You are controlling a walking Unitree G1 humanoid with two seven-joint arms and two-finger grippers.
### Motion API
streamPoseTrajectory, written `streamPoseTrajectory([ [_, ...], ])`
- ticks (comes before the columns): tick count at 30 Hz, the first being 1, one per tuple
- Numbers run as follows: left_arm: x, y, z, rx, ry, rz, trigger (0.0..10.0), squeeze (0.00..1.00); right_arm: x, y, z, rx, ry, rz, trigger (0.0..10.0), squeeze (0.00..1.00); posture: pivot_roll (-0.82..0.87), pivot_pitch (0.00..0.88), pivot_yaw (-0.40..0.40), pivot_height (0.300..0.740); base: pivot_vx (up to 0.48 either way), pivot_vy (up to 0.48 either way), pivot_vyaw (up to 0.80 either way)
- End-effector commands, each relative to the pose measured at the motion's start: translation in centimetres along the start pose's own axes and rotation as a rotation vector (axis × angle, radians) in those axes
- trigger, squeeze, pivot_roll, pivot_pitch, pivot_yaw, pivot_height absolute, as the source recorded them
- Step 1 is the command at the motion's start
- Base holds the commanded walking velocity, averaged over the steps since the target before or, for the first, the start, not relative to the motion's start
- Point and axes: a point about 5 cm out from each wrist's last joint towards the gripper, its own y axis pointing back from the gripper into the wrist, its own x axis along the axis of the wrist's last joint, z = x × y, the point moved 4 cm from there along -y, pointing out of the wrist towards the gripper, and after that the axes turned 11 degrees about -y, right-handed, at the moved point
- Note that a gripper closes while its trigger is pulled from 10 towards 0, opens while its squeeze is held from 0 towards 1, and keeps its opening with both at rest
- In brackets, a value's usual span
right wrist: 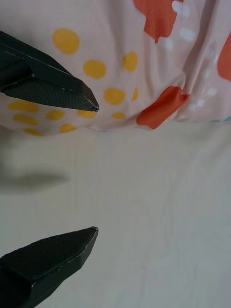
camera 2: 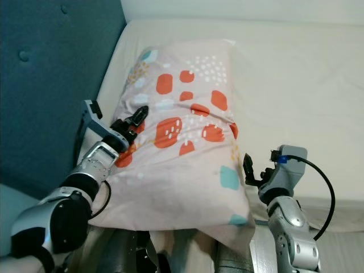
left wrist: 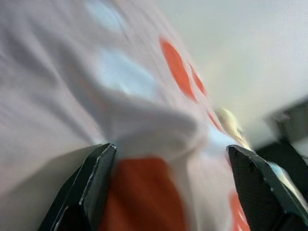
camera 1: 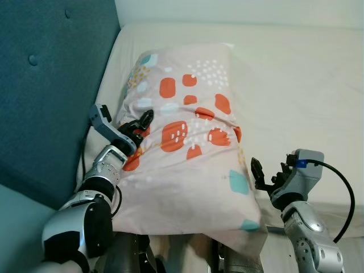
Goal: Clean up the room
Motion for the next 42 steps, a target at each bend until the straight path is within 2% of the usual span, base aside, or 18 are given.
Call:
streamPoseTrajectory([
  [1, -3.4, 0.5, 1.4, -0.067, 0.054, -0.096, 10.0, 1.00, 0.3, 0.2, 0.2, -0.001, 0.004, -0.008, 10.0, 0.00, -0.19, 0.375, 0.046, 0.580, 0.000, 0.000, 0.00],
  [3, -4.0, 0.5, 1.8, -0.082, 0.065, -0.114, 10.0, 1.00, 0.4, 0.2, 0.2, -0.001, 0.007, -0.004, 10.0, 0.00, -0.19, 0.375, 0.046, 0.580, 0.000, 0.000, 0.00],
  [4, -4.7, 0.6, 2.2, -0.092, 0.045, -0.142, 10.0, 0.00, 0.6, 0.2, 0.2, -0.001, 0.008, -0.001, 10.0, 0.00, -0.19, 0.375, 0.048, 0.580, 0.000, 0.000, 0.00],
  [6, -4.7, 0.6, 2.2, -0.092, 0.045, -0.142, 10.0, 0.00, 0.6, 0.2, 0.2, -0.001, 0.008, -0.001, 10.0, 0.00, -0.19, 0.375, 0.048, 0.580, 0.000, 0.000, 0.00],
  [8, -6.1, 0.8, 2.8, -0.113, -0.025, -0.203, 10.0, 0.00, 0.8, 0.3, 0.0, 0.001, 0.006, 0.005, 10.0, 0.00, -0.19, 0.373, 0.050, 0.580, 0.000, 0.000, 0.00],
  [9, -6.1, 0.8, 2.8, -0.113, -0.025, -0.203, 10.0, 0.00, 0.8, 0.3, 0.0, 0.001, 0.006, 0.005, 10.0, 0.00, -0.19, 0.373, 0.050, 0.580, 0.000, 0.000, 0.00],
  [10, -6.7, 0.9, 3.1, -0.123, -0.069, -0.232, 10.0, 0.00, 0.9, 0.4, -0.1, 0.003, 0.005, 0.007, 10.0, 0.00, -0.19, 0.373, 0.050, 0.580, 0.000, 0.000, 0.00],
  [14, -7.4, 1.0, 3.5, -0.134, -0.133, -0.267, 10.0, 0.00, 1.0, 0.4, -0.3, 0.006, 0.004, 0.010, 10.0, 0.00, -0.19, 0.374, 0.055, 0.580, 0.000, 0.000, 0.00],
  [15, -7.8, 0.9, 3.4, -0.108, -0.194, -0.300, 10.0, 0.00, 1.1, 0.4, -0.3, 0.007, 0.003, 0.013, 10.0, 0.00, -0.19, 0.373, 0.056, 0.580, 0.000, 0.000, 0.00],
  [16, -7.8, 0.9, 3.4, -0.108, -0.194, -0.300, 10.0, 0.00, 1.1, 0.4, -0.3, 0.007, 0.003, 0.013, 10.0, 0.00, -0.19, 0.373, 0.056, 0.580, 0.000, 0.000, 0.00],
  [20, -8.4, 0.6, 3.8, -0.088, -0.296, -0.335, 10.0, 0.00, 1.5, 0.4, -0.3, 0.007, 0.002, 0.021, 10.0, 0.00, -0.19, 0.370, 0.060, 0.580, 0.000, 0.000, 0.00],
  [22, -8.5, 0.4, 3.8, -0.071, -0.313, -0.340, 10.0, 0.00, 1.6, 0.4, -0.3, 0.005, 0.002, 0.025, 10.0, 0.00, -0.19, 0.370, 0.064, 0.580, 0.000, 0.000, 0.00],
  [23, -8.3, 0.2, 4.0, -0.065, -0.297, -0.329, 4.3, 0.00, 1.7, 0.4, -0.2, 0.003, 0.002, 0.029, 10.0, 0.00, -0.19, 0.370, 0.067, 0.580, 0.000, 0.000, 0.00],
  [25, -8.3, 0.2, 4.0, -0.065, -0.297, -0.329, 4.3, 0.00, 1.7, 0.4, -0.2, 0.003, 0.002, 0.029, 10.0, 0.00, -0.19, 0.370, 0.067, 0.580, 0.000, 0.000, 0.00],
  [26, -8.2, -0.1, 4.3, -0.065, -0.280, -0.320, 0.0, 0.00, 1.9, 0.5, -0.1, -0.001, 0.002, 0.034, 10.0, 0.00, -0.18, 0.366, 0.069, 0.580, 0.000, 0.000, 0.00],
  [29, -7.9, -0.8, 5.3, -0.083, -0.206, -0.285, 0.0, 0.00, 2.3, 0.5, 0.1, -0.012, -0.001, 0.047, 10.0, 0.00, -0.18, 0.360, 0.079, 0.580, 0.000, 0.000, 0.00],
  [35, -7.6, -1.5, 6.2, -0.100, -0.160, -0.255, 0.0, 0.00, 2.6, 0.5, 0.1, -0.018, -0.002, 0.056, 10.0, 0.00, -0.18, 0.353, 0.084, 0.580, 0.000, 0.000, 0.00],
  [42, -6.9, -2.9, 8.6, -0.148, -0.101, -0.194, 0.0, 0.00, 3.4, 0.3, 0.6, -0.031, 0.002, 0.081, 10.0, 0.00, -0.18, 0.336, 0.091, 0.580, 0.000, 0.000, 0.00],
])
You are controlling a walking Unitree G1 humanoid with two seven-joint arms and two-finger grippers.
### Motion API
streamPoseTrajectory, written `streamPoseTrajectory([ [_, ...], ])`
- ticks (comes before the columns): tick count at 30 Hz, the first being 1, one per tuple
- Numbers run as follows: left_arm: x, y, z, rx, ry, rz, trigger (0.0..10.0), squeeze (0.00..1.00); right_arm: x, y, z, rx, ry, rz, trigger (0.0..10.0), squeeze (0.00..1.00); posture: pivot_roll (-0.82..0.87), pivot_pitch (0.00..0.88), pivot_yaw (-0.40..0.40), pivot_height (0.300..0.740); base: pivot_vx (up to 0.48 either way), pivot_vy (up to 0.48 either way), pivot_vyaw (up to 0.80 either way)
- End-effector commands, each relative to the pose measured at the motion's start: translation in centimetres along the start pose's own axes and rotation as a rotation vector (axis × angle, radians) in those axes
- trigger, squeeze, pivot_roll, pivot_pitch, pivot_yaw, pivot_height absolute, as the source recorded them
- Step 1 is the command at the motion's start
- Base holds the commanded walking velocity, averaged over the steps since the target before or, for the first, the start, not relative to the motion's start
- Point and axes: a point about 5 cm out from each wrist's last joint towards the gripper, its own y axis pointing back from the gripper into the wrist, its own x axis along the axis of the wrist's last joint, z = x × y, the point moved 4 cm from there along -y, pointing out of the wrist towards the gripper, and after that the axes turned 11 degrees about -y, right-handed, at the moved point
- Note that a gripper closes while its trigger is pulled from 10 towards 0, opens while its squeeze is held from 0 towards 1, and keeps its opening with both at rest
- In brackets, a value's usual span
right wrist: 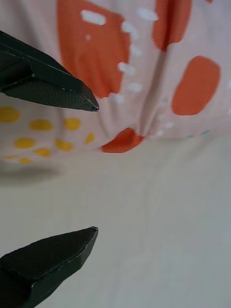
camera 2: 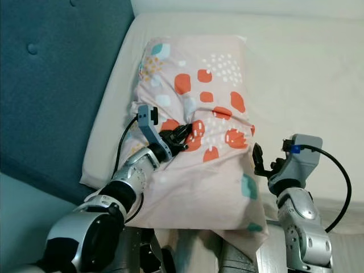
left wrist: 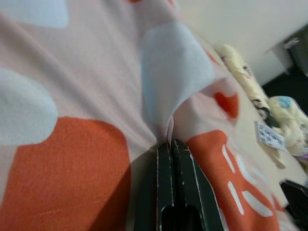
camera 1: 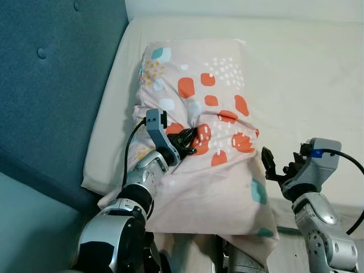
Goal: Clean up the room
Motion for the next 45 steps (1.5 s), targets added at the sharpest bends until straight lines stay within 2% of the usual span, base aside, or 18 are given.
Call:
streamPoseTrajectory([
  [1, -0.7, -0.7, 1.9, -0.044, 0.050, -0.006, 0.0, 0.00, 0.3, 0.2, 0.5, -0.019, 0.000, 0.006, 10.0, 0.00, -0.18, 0.327, 0.093, 0.580, 0.000, 0.000, 0.00],
  [6, 0.4, -1.2, 2.1, -0.046, 0.053, 0.028, 0.0, 0.00, 0.5, 0.1, 0.6, -0.022, 0.001, 0.014, 10.0, 0.00, -0.18, 0.320, 0.093, 0.580, 0.000, 0.000, 0.00],
  [8, 3.4, -2.2, 2.3, -0.053, 0.026, 0.107, 0.0, 0.00, 0.9, -0.2, 0.6, -0.022, 0.000, 0.029, 10.0, 0.00, -0.17, 0.303, 0.098, 0.580, 0.000, 0.000, 0.00],
  [9, 3.4, -2.2, 2.3, -0.053, 0.026, 0.107, 0.0, 0.00, 0.9, -0.2, 0.6, -0.022, 0.000, 0.029, 10.0, 0.00, -0.17, 0.303, 0.098, 0.580, 0.000, 0.000, 0.00],
  [12, 8.9, -3.5, 2.7, -0.066, -0.008, 0.250, 0.0, 0.00, 1.5, -0.5, 0.5, -0.019, -0.001, 0.050, 10.0, 0.00, -0.17, 0.284, 0.102, 0.580, 0.000, 0.000, 0.00],
  [13, 8.9, -3.5, 2.7, -0.066, -0.008, 0.250, 0.0, 0.00, 1.5, -0.5, 0.5, -0.019, -0.001, 0.050, 10.0, 0.00, -0.17, 0.284, 0.102, 0.580, 0.000, 0.000, 0.00],
  [16, 13.5, -4.0, 3.0, -0.056, -0.024, 0.372, 0.0, 0.00, 2.1, -0.8, 0.5, -0.018, -0.001, 0.069, 10.0, 0.00, -0.17, 0.271, 0.106, 0.580, 0.000, 0.000, 0.00],
  [22, 16.4, -4.1, 3.4, -0.056, -0.025, 0.451, 0.0, 0.00, 2.6, -0.9, 0.6, -0.021, 0.001, 0.082, 10.0, 0.00, -0.17, 0.266, 0.107, 0.580, 0.000, 0.000, 0.00],
  [24, 18.3, -4.0, 3.6, -0.051, -0.055, 0.500, 0.0, 0.00, 2.8, -0.9, 0.7, -0.024, 0.000, 0.089, 10.0, 0.00, -0.17, 0.257, 0.109, 0.580, 0.000, 0.000, 0.00],
  [25, 18.3, -4.0, 3.6, -0.051, -0.055, 0.500, 0.0, 0.00, 2.8, -0.9, 0.7, -0.024, 0.000, 0.089, 10.0, 0.00, -0.17, 0.257, 0.109, 0.580, 0.000, 0.000, 0.00],
  [29, 22.3, -3.4, 3.0, -0.012, -0.084, 0.595, 0.0, 0.00, 3.1, -0.9, 0.9, -0.028, -0.001, 0.100, 10.0, 0.00, -0.17, 0.249, 0.110, 0.580, 0.000, 0.000, 0.00],
  [31, 22.3, -3.4, 3.0, -0.012, -0.084, 0.595, 0.0, 0.00, 3.1, -0.9, 0.9, -0.028, -0.001, 0.100, 10.0, 0.00, -0.17, 0.249, 0.110, 0.580, 0.000, 0.000, 0.00],
  [32, 24.8, -2.9, 2.8, 0.009, -0.084, 0.661, 0.0, 0.00, 3.2, -0.9, 0.8, -0.026, -0.001, 0.105, 10.0, 0.00, -0.17, 0.247, 0.109, 0.580, 0.000, 0.000, 0.00],
  [34, 24.8, -2.9, 2.8, 0.009, -0.084, 0.661, 0.0, 0.00, 3.2, -0.9, 0.8, -0.026, -0.001, 0.105, 10.0, 0.00, -0.17, 0.247, 0.109, 0.580, 0.000, 0.000, 0.00],
  [35, 27.8, -2.0, 2.7, 0.035, -0.096, 0.744, 0.0, 0.00, 3.4, -1.0, 0.6, -0.019, 0.000, 0.108, 10.0, 0.00, -0.18, 0.243, 0.105, 0.580, 0.000, 0.000, 0.00],
  [39, 29.5, -1.3, 2.5, 0.057, -0.117, 0.797, 0.0, 0.00, 3.5, -1.1, 0.4, -0.013, 0.001, 0.111, 10.0, 0.00, -0.18, 0.243, 0.105, 0.580, 0.000, 0.000, 0.00],
  [41, 31.3, -0.2, 1.9, 0.102, -0.155, 0.850, 0.0, 0.00, 3.6, -1.1, 0.2, -0.004, 0.003, 0.113, 10.0, 0.00, -0.19, 0.241, 0.101, 0.580, 0.000, 0.000, 0.00],
  [45, 33.0, 1.3, 0.5, 0.179, -0.151, 0.907, 0.0, 0.00, 3.7, -1.1, -0.2, 0.009, 0.003, 0.114, 10.0, 0.00, -0.19, 0.239, 0.098, 0.580, 0.000, 0.000, 0.00],
])
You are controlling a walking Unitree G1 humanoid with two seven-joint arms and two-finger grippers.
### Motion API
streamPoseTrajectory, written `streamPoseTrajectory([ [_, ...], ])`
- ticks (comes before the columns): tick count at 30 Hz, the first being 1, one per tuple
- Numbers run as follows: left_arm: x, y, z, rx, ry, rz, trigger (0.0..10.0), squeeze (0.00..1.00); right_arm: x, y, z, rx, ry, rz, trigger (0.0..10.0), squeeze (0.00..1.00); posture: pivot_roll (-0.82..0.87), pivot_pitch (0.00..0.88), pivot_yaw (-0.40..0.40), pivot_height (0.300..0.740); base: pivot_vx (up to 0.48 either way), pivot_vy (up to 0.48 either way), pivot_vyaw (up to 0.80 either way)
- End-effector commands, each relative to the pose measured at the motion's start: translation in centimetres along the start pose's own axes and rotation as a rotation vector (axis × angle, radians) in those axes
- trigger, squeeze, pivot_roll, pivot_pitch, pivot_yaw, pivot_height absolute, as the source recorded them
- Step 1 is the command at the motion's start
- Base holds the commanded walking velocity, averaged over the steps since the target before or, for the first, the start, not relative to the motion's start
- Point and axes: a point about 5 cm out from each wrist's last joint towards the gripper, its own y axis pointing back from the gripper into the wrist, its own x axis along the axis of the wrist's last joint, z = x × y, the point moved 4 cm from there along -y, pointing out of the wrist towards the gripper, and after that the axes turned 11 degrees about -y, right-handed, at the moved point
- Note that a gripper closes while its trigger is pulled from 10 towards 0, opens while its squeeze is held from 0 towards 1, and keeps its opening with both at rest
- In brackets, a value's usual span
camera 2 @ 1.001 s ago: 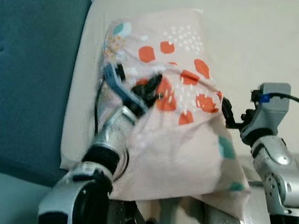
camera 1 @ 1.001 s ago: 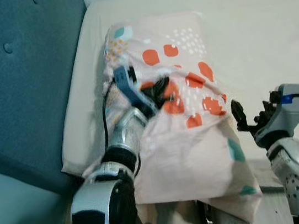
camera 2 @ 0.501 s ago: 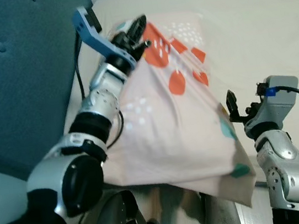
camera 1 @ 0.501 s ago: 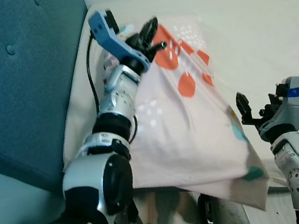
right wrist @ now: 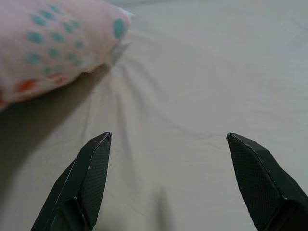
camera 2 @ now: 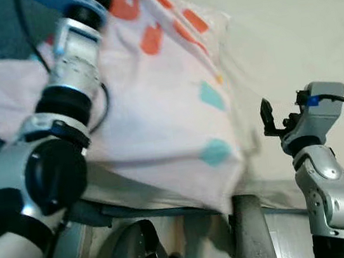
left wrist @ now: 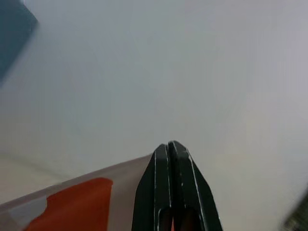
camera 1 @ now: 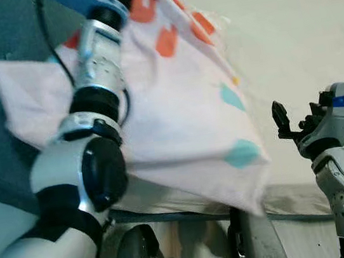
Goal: Clean up the room
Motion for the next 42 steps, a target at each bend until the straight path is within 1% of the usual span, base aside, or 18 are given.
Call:
streamPoseTrajectory([
  [1, 3.9, -1.2, -0.4, 0.036, -0.025, 0.140, 0.0, 0.00, 0.0, 0.1, 0.0, 0.004, -0.002, -0.002, 10.0, 0.00, -0.19, 0.239, 0.098, 0.580, 0.000, 0.000, 0.00],
  [6, 4.8, -0.9, -2.0, 0.116, -0.064, 0.168, 0.0, 0.00, 0.1, 0.1, -0.3, 0.016, -0.001, -0.002, 10.0, 0.00, -0.19, 0.239, 0.098, 0.580, 0.000, 0.000, 0.00],
  [10, 2.6, 0.9, -4.4, 0.252, -0.107, 0.107, 0.0, 0.00, 0.0, 0.1, -0.8, 0.034, -0.006, -0.004, 10.0, 0.00, -0.19, 0.243, 0.102, 0.580, 0.000, 0.000, 0.00],
  [14, -5.7, 6.7, -7.1, 0.428, -0.136, -0.166, 0.0, 0.00, -0.3, 0.3, -1.2, 0.048, -0.009, -0.012, 10.0, 0.00, -0.19, 0.247, 0.101, 0.580, 0.000, 0.000, 0.00],
  [15, -5.7, 6.7, -7.1, 0.428, -0.136, -0.166, 0.0, 0.00, -0.3, 0.3, -1.2, 0.048, -0.009, -0.012, 10.0, 0.00, -0.19, 0.247, 0.101, 0.580, 0.000, 0.000, 0.00],
  [18, -10.4, 10.6, -7.3, 0.445, -0.158, -0.350, 0.0, 0.00, -0.5, 0.3, -1.3, 0.054, -0.010, -0.017, 10.0, 0.00, -0.19, 0.249, 0.100, 0.580, 0.000, 0.000, 0.00],
  [19, -13.8, 14.0, -7.2, 0.452, -0.138, -0.491, 3.9, 0.00, -0.7, 0.3, -1.5, 0.061, -0.012, -0.023, 10.0, 0.00, -0.18, 0.248, 0.102, 0.580, 0.000, 0.000, 0.00],
  [22, -14.6, 14.9, -7.1, 0.459, -0.116, -0.527, 3.9, 0.00, -0.8, 0.4, -1.6, 0.064, -0.012, -0.026, 10.0, 0.00, -0.18, 0.248, 0.102, 0.580, 0.000, 0.000, 0.00],
  [23, -15.7, 16.0, -6.9, 0.462, -0.089, -0.570, 8.9, 0.00, -1.0, 0.4, -1.6, 0.065, -0.015, -0.028, 10.0, 0.00, -0.18, 0.248, 0.104, 0.580, 0.000, 0.000, 0.00],
  [24, -16.6, 17.1, -6.7, 0.458, -0.084, -0.617, 10.0, 0.00, -1.1, 0.5, -1.6, 0.065, -0.016, -0.031, 10.0, 0.00, -0.17, 0.245, 0.104, 0.580, 0.000, 0.000, 0.00],
  [29, -17.9, 18.4, -5.7, 0.400, -0.108, -0.685, 10.0, 0.00, -1.3, 0.4, -1.6, 0.064, -0.021, -0.033, 10.0, 0.00, -0.16, 0.243, 0.111, 0.580, 0.000, 0.000, 0.00],
  [30, -17.9, 18.4, -5.6, 0.365, -0.142, -0.689, 10.0, 0.14, -1.4, 0.4, -1.6, 0.063, -0.023, -0.032, 10.0, 0.00, -0.16, 0.239, 0.113, 0.580, 0.000, 0.000, 0.00],
  [31, -17.9, 18.4, -5.6, 0.365, -0.142, -0.689, 10.0, 0.14, -1.4, 0.4, -1.6, 0.063, -0.023, -0.032, 10.0, 0.00, -0.16, 0.239, 0.113, 0.580, 0.000, 0.000, 0.00],
  [32, -17.6, 18.0, -5.6, 0.329, -0.164, -0.679, 10.0, 1.00, -1.4, 0.4, -1.6, 0.062, -0.024, -0.032, 10.0, 0.00, -0.15, 0.234, 0.114, 0.580, 0.000, 0.000, 0.00],
  [37, -15.6, 15.8, -5.3, 0.151, -0.278, -0.589, 10.0, 1.00, -1.7, 0.3, -1.7, 0.063, -0.022, -0.033, 10.0, 0.00, -0.14, 0.224, 0.118, 0.580, 0.000, 0.000, 0.00],
  [38, -13.6, 14.4, -4.4, -0.080, -0.372, -0.506, 10.0, 1.00, -1.8, 0.2, -1.6, 0.062, -0.017, -0.036, 10.0, 0.00, -0.14, 0.220, 0.120, 0.580, 0.000, 0.000, 0.00],
  [41, -13.0, 14.2, -3.9, -0.186, -0.401, -0.492, 10.0, 1.00, -1.9, 0.2, -1.6, 0.062, -0.013, -0.037, 10.0, 0.00, -0.12, 0.215, 0.122, 0.580, 0.000, 0.000, 0.00],
  [42, -12.2, 14.5, -3.4, -0.374, -0.435, -0.497, 10.0, 1.00, -1.9, 0.1, -1.5, 0.062, -0.011, -0.037, 10.0, 0.00, -0.12, 0.210, 0.124, 0.580, 0.000, 0.000, 0.00],
])
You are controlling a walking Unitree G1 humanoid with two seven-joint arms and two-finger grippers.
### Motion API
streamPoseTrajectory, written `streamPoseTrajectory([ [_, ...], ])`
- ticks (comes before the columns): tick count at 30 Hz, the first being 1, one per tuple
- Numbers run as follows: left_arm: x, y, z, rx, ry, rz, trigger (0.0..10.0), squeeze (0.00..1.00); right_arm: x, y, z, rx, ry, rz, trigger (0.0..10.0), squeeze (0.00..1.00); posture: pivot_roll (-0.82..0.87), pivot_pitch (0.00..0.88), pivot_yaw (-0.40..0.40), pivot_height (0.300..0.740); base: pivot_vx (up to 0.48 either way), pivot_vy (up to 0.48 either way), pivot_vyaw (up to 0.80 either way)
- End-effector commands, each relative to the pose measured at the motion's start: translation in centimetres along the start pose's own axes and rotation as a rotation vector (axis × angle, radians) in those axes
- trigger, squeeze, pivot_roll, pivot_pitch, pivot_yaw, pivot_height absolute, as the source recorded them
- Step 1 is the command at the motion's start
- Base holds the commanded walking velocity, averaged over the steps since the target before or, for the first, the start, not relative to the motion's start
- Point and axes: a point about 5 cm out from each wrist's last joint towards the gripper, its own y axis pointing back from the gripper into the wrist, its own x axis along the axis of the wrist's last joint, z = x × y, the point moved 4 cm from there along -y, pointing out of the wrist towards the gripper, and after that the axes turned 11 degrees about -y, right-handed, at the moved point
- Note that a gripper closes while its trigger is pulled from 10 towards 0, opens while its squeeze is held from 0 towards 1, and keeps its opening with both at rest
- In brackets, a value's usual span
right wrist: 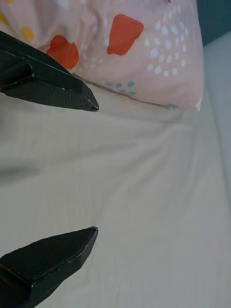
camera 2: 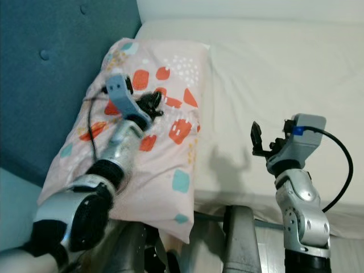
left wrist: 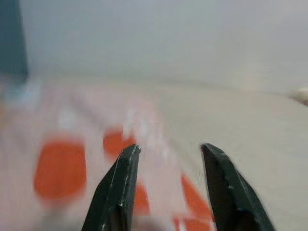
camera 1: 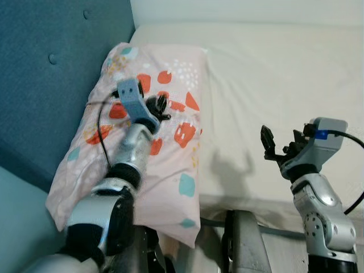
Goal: Clean up the room
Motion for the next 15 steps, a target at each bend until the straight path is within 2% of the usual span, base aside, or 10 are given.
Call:
streamPoseTrajectory([
  [1, -0.7, 0.9, 0.8, -0.133, -0.052, -0.024, 10.0, 1.00, -0.6, 0.1, 0.2, -0.006, 0.005, -0.013, 10.0, 0.00, -0.12, 0.210, 0.124, 0.580, 0.000, 0.000, 0.00],
  [3, -0.4, 1.3, 0.9, -0.199, -0.082, -0.023, 10.0, 1.00, -0.6, 0.1, 0.2, -0.005, 0.005, -0.012, 10.0, 0.00, -0.12, 0.210, 0.124, 0.580, 0.000, 0.000, 0.00],
  [5, 0.4, 3.3, 1.3, -0.487, -0.194, -0.034, 10.0, 1.00, -0.6, -0.2, 0.2, -0.001, 0.004, -0.011, 10.0, 0.00, -0.10, 0.200, 0.124, 0.580, 0.000, 0.000, 0.00],
  [8, 0.6, 5.7, 1.7, -0.741, -0.276, -0.093, 10.0, 1.00, -0.6, -0.4, 0.1, 0.003, 0.004, -0.011, 10.0, 0.00, -0.09, 0.197, 0.121, 0.580, 0.000, 0.000, 0.00],
  [10, 0.6, 5.7, 1.7, -0.741, -0.276, -0.093, 10.0, 1.00, -0.6, -0.4, 0.1, 0.003, 0.004, -0.011, 10.0, 0.00, -0.09, 0.197, 0.121, 0.580, 0.000, 0.000, 0.00],
  [11, 0.4, 7.6, 1.7, -0.907, -0.334, -0.163, 10.0, 1.00, -0.6, -0.5, 0.1, 0.008, 0.004, -0.011, 10.0, 0.00, -0.09, 0.186, 0.123, 0.580, 0.000, 0.000, 0.00],
  [12, 0.4, 7.6, 1.7, -0.907, -0.334, -0.163, 10.0, 1.00, -0.6, -0.5, 0.1, 0.008, 0.004, -0.011, 10.0, 0.00, -0.09, 0.186, 0.123, 0.580, 0.000, 0.000, 0.00],
  [13, 0.2, 9.8, 1.6, -1.066, -0.366, -0.249, 10.0, 0.77, -0.6, -0.6, 0.0, 0.013, 0.005, -0.012, 10.0, 0.00, -0.08, 0.182, 0.125, 0.580, 0.000, 0.000, 0.00],
  [14, 0.1, 11.9, 1.5, -1.205, -0.377, -0.328, 10.0, 0.00, -0.5, -0.7, 0.0, 0.016, 0.005, -0.011, 10.0, 0.00, -0.08, 0.174, 0.126, 0.580, 0.000, 0.000, 0.00],
  [15, 0.1, 11.9, 1.5, -1.205, -0.377, -0.328, 10.0, 0.00, -0.5, -0.7, 0.0, 0.016, 0.005, -0.011, 10.0, 0.00, -0.08, 0.174, 0.126, 0.580, 0.000, 0.000, 0.00],
])
